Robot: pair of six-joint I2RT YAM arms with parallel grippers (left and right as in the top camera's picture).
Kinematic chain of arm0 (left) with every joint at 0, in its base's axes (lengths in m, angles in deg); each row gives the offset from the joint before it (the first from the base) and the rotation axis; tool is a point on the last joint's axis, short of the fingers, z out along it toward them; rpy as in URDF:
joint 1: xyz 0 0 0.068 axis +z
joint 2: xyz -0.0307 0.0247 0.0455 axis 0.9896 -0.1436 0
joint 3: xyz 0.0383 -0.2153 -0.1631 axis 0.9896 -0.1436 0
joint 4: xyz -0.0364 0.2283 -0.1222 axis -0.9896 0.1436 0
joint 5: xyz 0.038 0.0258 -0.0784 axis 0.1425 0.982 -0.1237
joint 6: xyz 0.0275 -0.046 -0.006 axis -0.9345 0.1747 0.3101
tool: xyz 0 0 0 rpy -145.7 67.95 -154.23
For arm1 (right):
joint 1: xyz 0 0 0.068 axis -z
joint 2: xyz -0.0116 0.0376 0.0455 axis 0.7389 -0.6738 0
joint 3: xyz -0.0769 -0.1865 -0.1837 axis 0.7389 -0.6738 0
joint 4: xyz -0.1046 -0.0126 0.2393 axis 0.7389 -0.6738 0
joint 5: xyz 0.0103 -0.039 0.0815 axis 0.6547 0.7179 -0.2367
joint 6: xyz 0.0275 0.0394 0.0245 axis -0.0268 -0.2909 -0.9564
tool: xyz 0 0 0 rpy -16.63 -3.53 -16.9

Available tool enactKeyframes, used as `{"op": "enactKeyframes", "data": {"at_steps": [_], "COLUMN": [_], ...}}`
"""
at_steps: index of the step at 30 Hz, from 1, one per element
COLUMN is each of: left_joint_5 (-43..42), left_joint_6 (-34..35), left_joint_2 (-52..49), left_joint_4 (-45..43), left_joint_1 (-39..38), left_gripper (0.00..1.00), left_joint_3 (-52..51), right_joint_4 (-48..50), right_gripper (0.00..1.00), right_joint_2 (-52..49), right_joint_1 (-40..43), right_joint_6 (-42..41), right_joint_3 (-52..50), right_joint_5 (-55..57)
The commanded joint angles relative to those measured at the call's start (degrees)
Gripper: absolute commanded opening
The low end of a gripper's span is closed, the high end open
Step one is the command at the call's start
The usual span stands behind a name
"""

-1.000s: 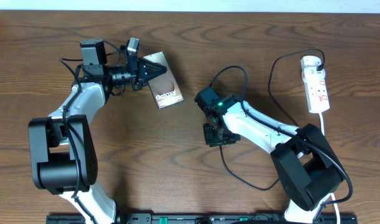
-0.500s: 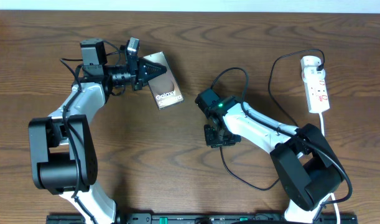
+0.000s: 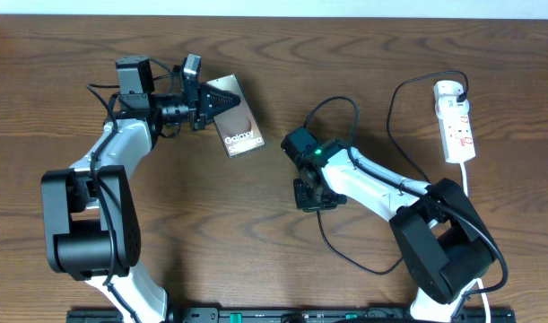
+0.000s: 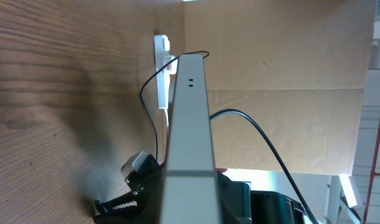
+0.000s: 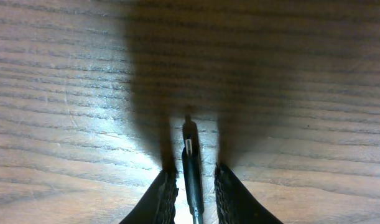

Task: Plug charger to phone and switch on socket
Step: 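Lift the connector with the right gripper toward the phone held by left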

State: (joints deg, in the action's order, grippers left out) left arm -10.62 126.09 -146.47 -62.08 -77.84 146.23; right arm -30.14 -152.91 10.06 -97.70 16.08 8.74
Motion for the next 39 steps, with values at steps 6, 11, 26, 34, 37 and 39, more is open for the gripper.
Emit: {"op": "enactKeyframes", "data": {"at_steps": [6,11,26,34,37,39], "left_joint_5": [-2.7,-2.7,-2.7,-2.7,-2.7,-2.7], "left_joint_6": [-1.0,-1.0,-1.0,-1.0,-1.0,-1.0], "left_joint_2": [0.3,0.3,0.3,0.3,0.3,0.3], "left_joint_4": [-0.1,-0.1,-0.1,-0.1,-0.1,-0.1], "left_joint_1": [-0.2,-0.2,-0.2,-0.2,-0.2,-0.2], "left_gripper": [0.07,0.07,0.07,0.07,0.07,0.07], "left_joint_3": [0.5,0.5,0.5,0.5,0.5,0.5], "right_joint_4": [0.1,0.1,0.1,0.1,0.1,0.1], "right_gripper": [0.16,0.14,0.01,0.01,0.01,0.01], "right_joint_2": [-0.1,-0.1,-0.1,-0.1,-0.1,0.0], "right_joint_1": [-0.4,-0.4,-0.4,-0.4,-0.4,-0.3], "right_joint_6": [-0.8,-0.8,-0.9,-1.4,-1.8,-1.7], "right_joint_3": [-0.4,-0.4,-0.4,-0.4,-0.4,-0.2], "right_joint_5": [1.1,1.1,1.1,1.1,1.0,-0.2]}}
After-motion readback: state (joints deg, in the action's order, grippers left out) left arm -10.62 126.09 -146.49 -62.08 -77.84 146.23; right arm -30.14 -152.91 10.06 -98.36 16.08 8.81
